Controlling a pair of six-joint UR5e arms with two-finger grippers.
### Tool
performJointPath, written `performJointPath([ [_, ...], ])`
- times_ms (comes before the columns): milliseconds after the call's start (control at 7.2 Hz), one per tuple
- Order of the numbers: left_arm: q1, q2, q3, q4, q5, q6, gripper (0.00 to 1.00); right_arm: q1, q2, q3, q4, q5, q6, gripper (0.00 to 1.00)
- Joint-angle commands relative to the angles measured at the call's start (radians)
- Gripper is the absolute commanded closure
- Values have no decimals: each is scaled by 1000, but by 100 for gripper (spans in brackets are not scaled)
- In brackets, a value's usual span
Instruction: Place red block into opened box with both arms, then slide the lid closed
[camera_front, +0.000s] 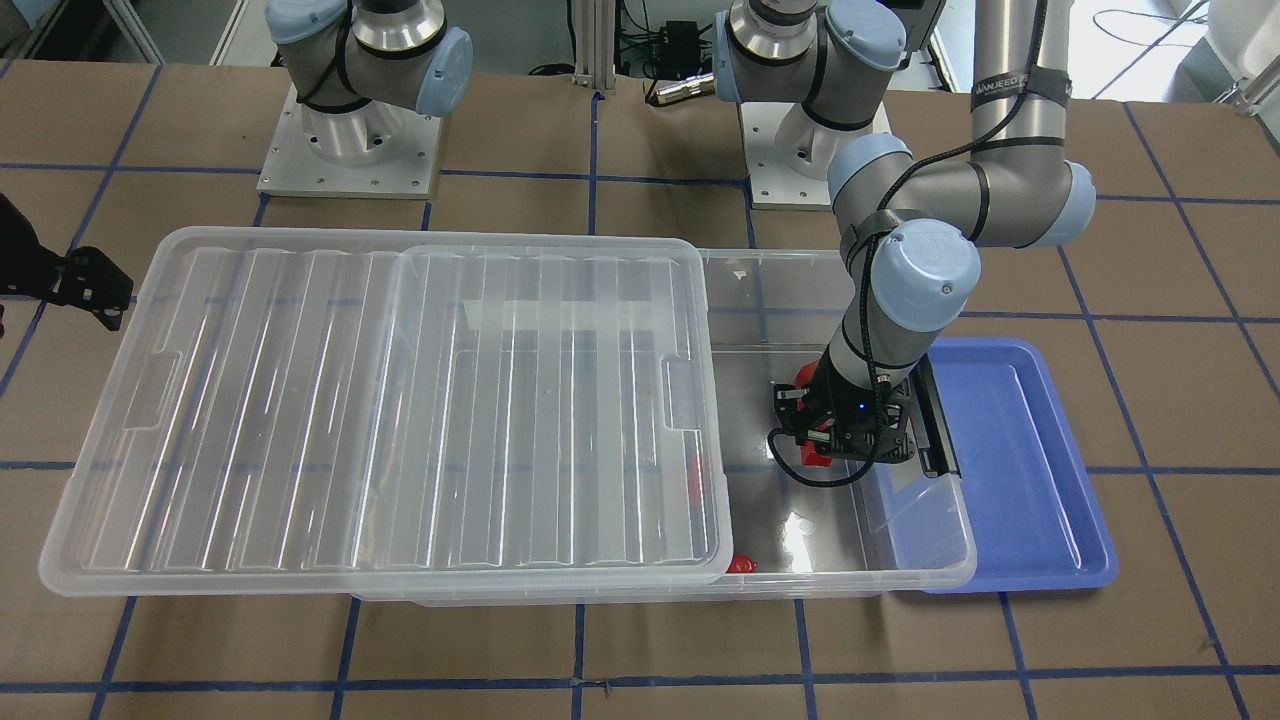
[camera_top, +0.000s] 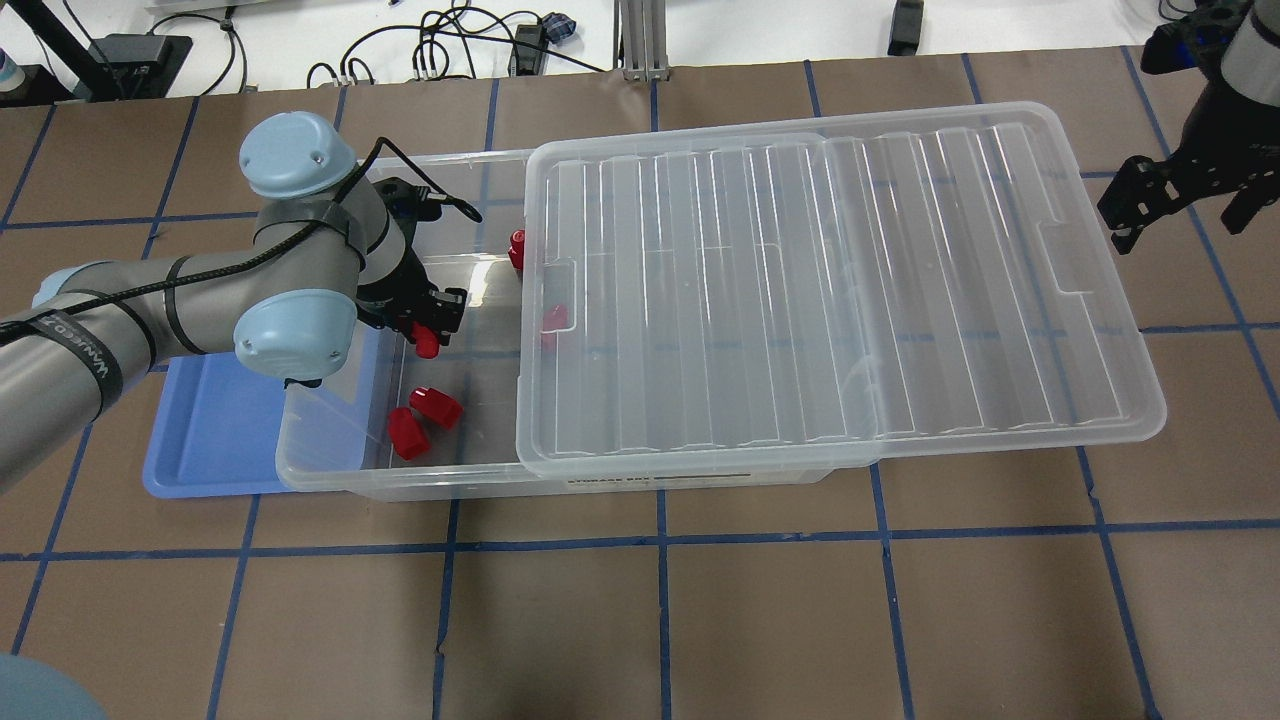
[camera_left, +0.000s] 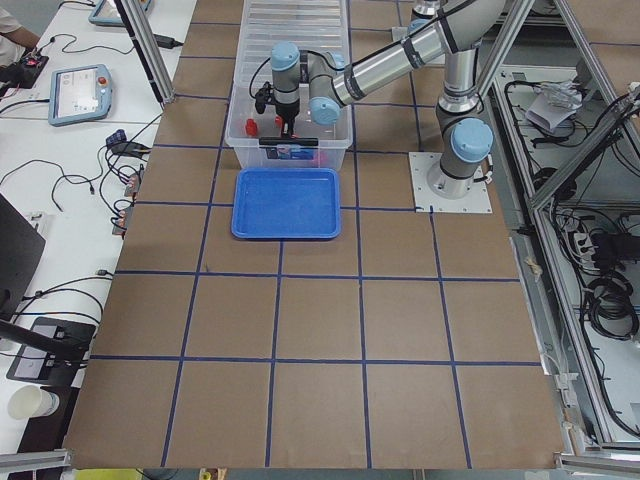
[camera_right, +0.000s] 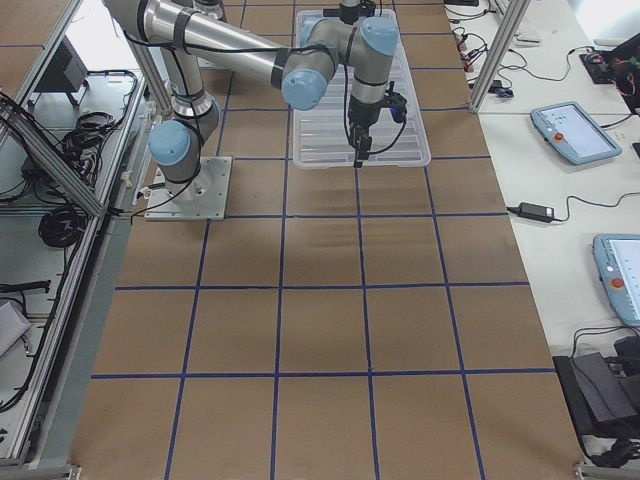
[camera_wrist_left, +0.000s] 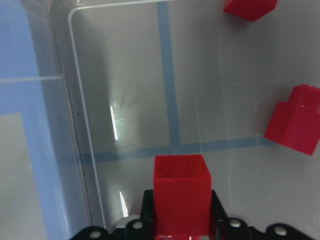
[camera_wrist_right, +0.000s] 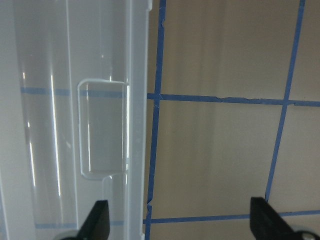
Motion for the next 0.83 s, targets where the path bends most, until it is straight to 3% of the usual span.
performJointPath([
  [0,3,-7,-25,31,-9,-9,87,0,-3,4,4,1,1,0],
  [139,3,-10,-31,33,-9,-9,86,0,-4,12,4,1,2,0],
  [278,6,-10,-31,30,-4,-6,55,0,-3,13,4,1,2,0],
  [417,8,-12,-21,30,-3,-12,2,0,-3,15,4,-1,2,0],
  [694,-1,-3,45,-1,7,-24,0,0,-3,15,6,0,2,0],
])
